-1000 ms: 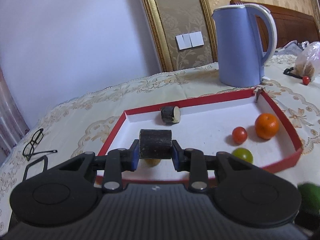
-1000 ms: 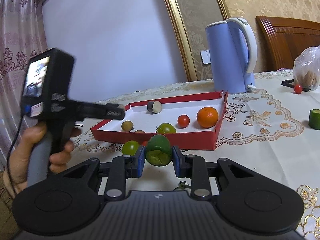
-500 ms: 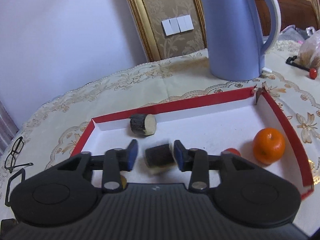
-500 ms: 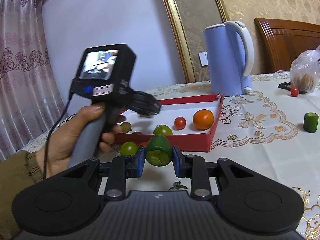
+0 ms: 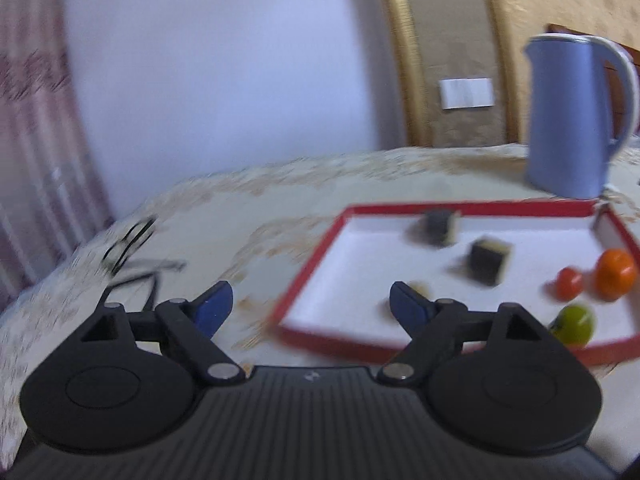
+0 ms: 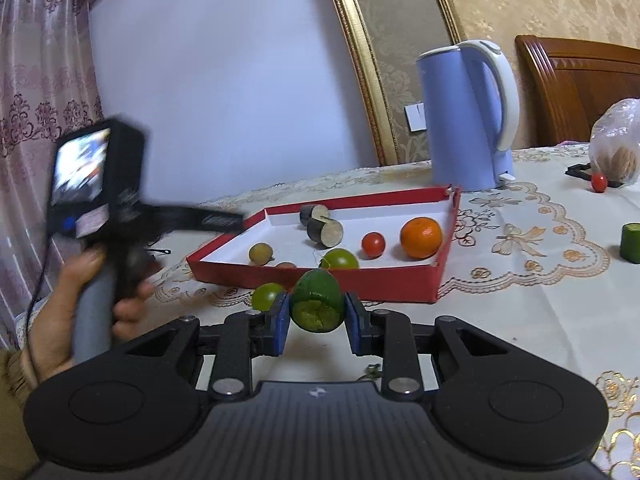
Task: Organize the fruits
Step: 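Carry the cucumber slice into the red box and open the right gripper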
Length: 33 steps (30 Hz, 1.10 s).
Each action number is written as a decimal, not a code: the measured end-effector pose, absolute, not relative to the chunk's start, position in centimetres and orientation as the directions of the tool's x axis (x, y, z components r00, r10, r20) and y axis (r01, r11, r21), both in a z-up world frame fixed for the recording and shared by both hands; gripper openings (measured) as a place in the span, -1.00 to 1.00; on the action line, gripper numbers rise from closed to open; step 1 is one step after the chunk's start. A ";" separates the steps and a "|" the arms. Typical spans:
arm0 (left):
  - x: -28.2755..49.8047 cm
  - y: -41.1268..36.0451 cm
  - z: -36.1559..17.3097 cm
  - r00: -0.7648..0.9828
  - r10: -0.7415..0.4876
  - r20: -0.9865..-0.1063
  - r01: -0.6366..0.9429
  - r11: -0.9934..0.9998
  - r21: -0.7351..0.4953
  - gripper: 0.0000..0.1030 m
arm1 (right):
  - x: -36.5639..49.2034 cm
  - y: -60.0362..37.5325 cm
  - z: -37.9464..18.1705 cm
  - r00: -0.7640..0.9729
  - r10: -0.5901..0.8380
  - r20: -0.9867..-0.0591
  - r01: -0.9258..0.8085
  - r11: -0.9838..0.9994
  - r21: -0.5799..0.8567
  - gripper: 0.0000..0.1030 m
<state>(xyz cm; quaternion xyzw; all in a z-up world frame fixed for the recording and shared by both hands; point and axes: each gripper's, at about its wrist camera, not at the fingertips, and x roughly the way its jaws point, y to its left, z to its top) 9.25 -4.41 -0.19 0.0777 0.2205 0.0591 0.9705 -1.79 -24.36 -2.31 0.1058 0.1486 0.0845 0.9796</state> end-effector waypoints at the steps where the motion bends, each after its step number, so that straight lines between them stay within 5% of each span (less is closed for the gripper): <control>1: 9.0 -3.6 -0.5 0.892 0.147 -0.427 -0.086 0.984 0.159 0.65 | -1.7 -24.1 -2.3 0.941 0.198 -0.274 -0.136 0.963 0.231 -0.46; 7: 9.4 -0.7 -2.1 0.859 0.126 -0.496 -0.097 0.992 0.085 0.65 | -1.5 -22.7 -1.5 0.945 0.193 -0.265 -0.141 0.969 0.203 -0.46; 18: 8.6 -0.4 -2.2 0.874 0.080 -0.480 -0.061 0.997 0.054 0.90 | 1.0 -22.2 0.3 0.955 0.131 -0.267 -0.103 0.988 0.113 -0.46; 33: 9.0 -0.2 -2.4 0.861 0.072 -0.503 -0.063 0.997 0.036 0.97 | 11.6 -23.1 2.6 0.937 0.048 -0.347 -0.028 0.998 0.062 -0.45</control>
